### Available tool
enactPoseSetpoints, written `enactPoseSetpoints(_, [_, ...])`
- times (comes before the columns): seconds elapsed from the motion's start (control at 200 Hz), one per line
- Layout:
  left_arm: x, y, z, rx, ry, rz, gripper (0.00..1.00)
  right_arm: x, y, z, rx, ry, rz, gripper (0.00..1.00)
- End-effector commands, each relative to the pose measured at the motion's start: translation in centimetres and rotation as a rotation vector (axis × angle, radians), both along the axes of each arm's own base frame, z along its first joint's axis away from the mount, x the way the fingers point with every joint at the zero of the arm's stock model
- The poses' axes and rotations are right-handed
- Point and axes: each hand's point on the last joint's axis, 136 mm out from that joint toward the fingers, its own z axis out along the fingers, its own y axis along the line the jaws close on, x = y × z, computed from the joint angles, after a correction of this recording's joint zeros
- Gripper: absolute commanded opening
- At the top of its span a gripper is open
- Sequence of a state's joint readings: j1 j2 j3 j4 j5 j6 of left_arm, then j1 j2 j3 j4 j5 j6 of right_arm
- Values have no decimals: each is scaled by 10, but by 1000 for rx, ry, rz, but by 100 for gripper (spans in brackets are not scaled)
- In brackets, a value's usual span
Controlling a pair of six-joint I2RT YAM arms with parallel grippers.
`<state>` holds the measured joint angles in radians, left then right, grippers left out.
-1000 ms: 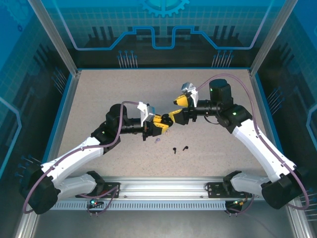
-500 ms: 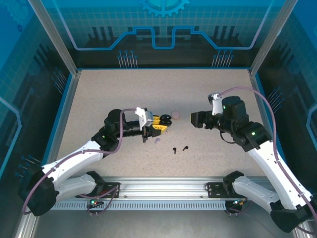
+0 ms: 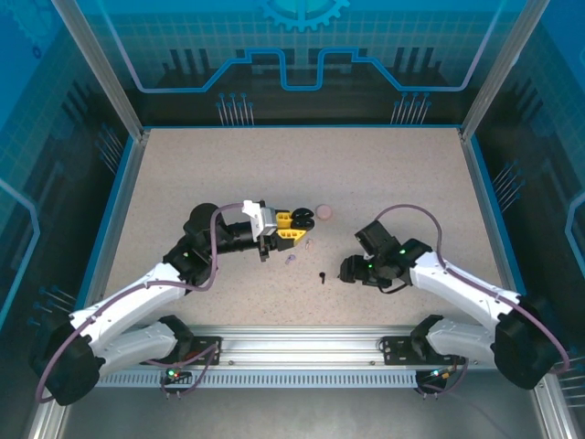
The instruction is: Insert the wireless bluetooth earbuds into the charging case
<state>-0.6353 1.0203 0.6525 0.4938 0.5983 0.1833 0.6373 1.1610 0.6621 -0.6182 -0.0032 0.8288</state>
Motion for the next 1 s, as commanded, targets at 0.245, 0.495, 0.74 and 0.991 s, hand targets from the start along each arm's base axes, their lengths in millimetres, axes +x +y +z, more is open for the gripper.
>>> enactPoseSetpoints(0.245, [-10,2,15,-25,-29,-21,0,29,17,-15,-30,-31,-65,58])
enactPoseSetpoints(0.495, [-12,3,15,-22,-37,-21,0,37,20,-24,-79,-23,-49,55])
enactPoseSetpoints(0.74, [-12,4,14,-18,-33,-19,0,39,25,-34,-110,2,-27,48])
enactPoseSetpoints(0.991, [-12,4,14,-16,-31,-19,0,37,29,-42,-137,30,-10,40])
